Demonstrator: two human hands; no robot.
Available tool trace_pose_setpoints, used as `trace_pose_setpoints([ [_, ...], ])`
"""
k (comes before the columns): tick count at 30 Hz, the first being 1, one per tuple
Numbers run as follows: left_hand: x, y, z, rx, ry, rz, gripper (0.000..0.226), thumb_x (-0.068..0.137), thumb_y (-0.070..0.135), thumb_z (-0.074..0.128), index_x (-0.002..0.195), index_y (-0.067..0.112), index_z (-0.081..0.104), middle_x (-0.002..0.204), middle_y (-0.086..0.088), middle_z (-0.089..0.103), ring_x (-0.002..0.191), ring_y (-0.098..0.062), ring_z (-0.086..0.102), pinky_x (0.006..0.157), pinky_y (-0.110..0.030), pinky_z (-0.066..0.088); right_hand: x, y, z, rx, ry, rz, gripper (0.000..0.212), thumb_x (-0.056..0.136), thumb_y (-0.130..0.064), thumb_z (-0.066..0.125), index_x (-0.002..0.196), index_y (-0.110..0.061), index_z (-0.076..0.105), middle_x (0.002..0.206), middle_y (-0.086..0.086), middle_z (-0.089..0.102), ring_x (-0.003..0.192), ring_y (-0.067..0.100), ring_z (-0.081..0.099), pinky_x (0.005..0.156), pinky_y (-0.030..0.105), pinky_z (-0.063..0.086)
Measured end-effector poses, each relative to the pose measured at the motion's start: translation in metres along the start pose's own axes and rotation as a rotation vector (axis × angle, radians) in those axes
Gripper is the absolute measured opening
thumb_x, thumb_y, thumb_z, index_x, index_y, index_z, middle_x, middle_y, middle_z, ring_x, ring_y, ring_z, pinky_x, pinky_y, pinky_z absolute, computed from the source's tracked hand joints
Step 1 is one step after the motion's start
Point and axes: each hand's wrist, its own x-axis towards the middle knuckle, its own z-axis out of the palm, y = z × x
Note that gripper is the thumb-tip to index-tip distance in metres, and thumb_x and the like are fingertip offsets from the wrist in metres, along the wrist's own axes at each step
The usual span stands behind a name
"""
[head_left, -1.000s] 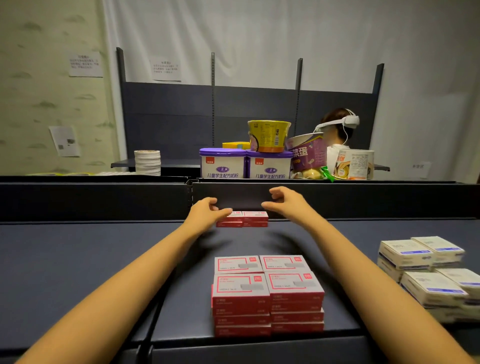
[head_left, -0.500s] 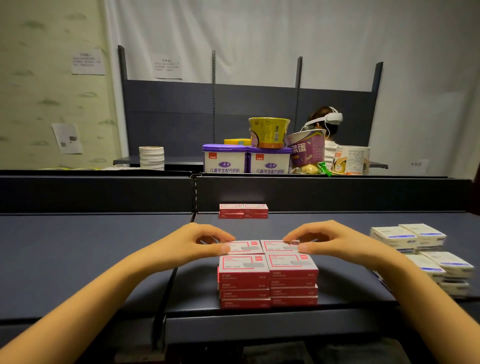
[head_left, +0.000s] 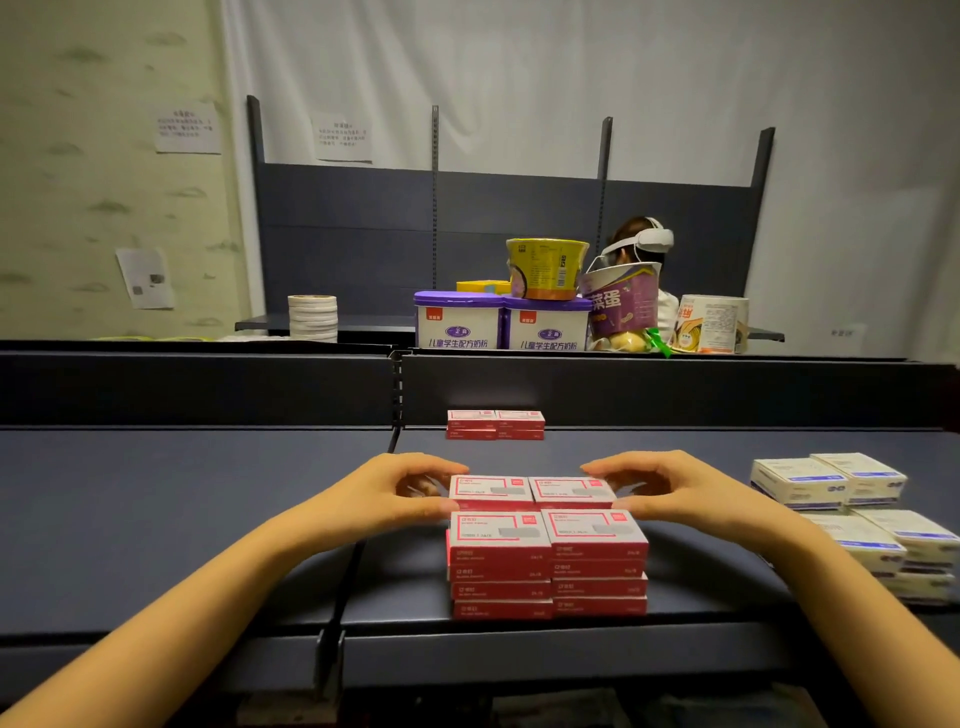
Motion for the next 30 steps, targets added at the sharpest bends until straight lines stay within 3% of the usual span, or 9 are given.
trace_pose_setpoints([
  [3,0.006,-0.002,0.002,0.042,0.085,0.019,0.028,0.07,0.036,0.072,0.096,0.038,0.063,0.097,0.014,0.071,0.096,-0.006,0.066,0.082,-0.019,0.055,0.005,0.002,0.003,0.005,0.035,-0.002,0.037,0.069,-0.038,0.064,0.105,-0.035,0.059,0.107,-0.015,0.066,0.099,-0.001,0.062,0.076,0.013,0.052],
  [7,0.013,0.001,-0.005,-0.06,0.159,0.033,0.024,0.076,0.017,0.072,0.097,0.027,0.066,0.096,0.005,0.072,0.092,-0.006,0.068,0.074,-0.015,0.054,0.007,0.008,0.006,0.085,0.067,-0.018,0.035,0.074,-0.035,0.06,0.108,-0.029,0.06,0.107,-0.011,0.067,0.1,0.001,0.063,0.076,0.016,0.053],
  [10,0.03,0.006,-0.017,-0.065,0.282,0.043,0.023,0.08,0.02,0.069,0.101,0.027,0.064,0.096,0.012,0.069,0.086,-0.002,0.068,0.066,-0.009,0.051,0.009,0.013,0.012,0.086,0.141,-0.024,0.03,0.077,-0.039,0.054,0.107,-0.039,0.053,0.11,-0.019,0.062,0.101,-0.003,0.061,0.075,0.011,0.051],
  [14,0.068,0.006,-0.032,-0.062,0.373,0.018,0.027,0.084,0.026,0.065,0.11,0.023,0.062,0.092,0.015,0.065,0.082,0.0,0.062,0.058,-0.006,0.048,0.013,0.018,0.014,0.072,0.277,-0.027,0.026,0.09,-0.026,0.051,0.108,-0.043,0.047,0.109,-0.026,0.055,0.102,-0.006,0.054,0.072,0.003,0.047],
  [19,0.11,-0.023,-0.034,0.016,0.299,-0.058,0.03,0.082,0.023,0.069,0.11,0.013,0.066,0.105,-0.007,0.07,0.092,-0.014,0.065,0.079,-0.024,0.054,0.016,0.021,0.015,0.037,0.378,-0.021,0.028,0.092,-0.027,0.047,0.116,-0.04,0.043,0.109,-0.028,0.052,0.101,-0.009,0.052,0.073,0.004,0.046],
  [22,0.12,-0.05,-0.028,0.143,0.212,-0.122,0.027,0.079,0.026,0.072,0.103,0.013,0.07,0.101,-0.008,0.071,0.093,-0.018,0.066,0.093,-0.037,0.052,0.016,0.024,0.015,0.023,0.405,-0.013,0.027,0.092,-0.028,0.047,0.115,-0.043,0.041,0.108,-0.03,0.05,0.1,-0.01,0.052,0.072,0.002,0.045],
  [24,0.122,-0.061,-0.024,0.232,0.148,-0.175,0.035,0.078,0.027,0.073,0.109,0.011,0.067,0.108,-0.007,0.069,0.096,-0.018,0.064,0.095,-0.034,0.051,0.017,0.026,0.015,0.016,0.408,-0.003,0.027,0.093,-0.027,0.046,0.116,-0.041,0.042,0.109,-0.029,0.05,0.099,-0.011,0.051,0.072,0.0,0.044],
  [27,0.127,-0.067,-0.019,0.248,0.208,-0.221,0.048,0.077,0.023,0.074,0.119,0.007,0.056,0.117,-0.011,0.064,0.103,-0.021,0.062,0.09,-0.029,0.048,0.02,0.024,0.015,0.023,0.371,0.027,0.03,0.093,-0.029,0.046,0.122,-0.036,0.043,0.11,-0.027,0.05,0.101,-0.009,0.051,0.072,0.003,0.044],
  [30,0.133,-0.068,-0.013,0.298,0.27,-0.223,0.04,0.078,0.02,0.073,0.112,0.003,0.061,0.115,-0.013,0.066,0.101,-0.023,0.064,0.084,-0.027,0.048,0.033,0.02,0.013,0.037,0.355,0.059,0.031,0.093,-0.03,0.048,0.123,-0.034,0.045,0.108,-0.025,0.053,0.104,-0.001,0.052,0.071,0.006,0.044],
])
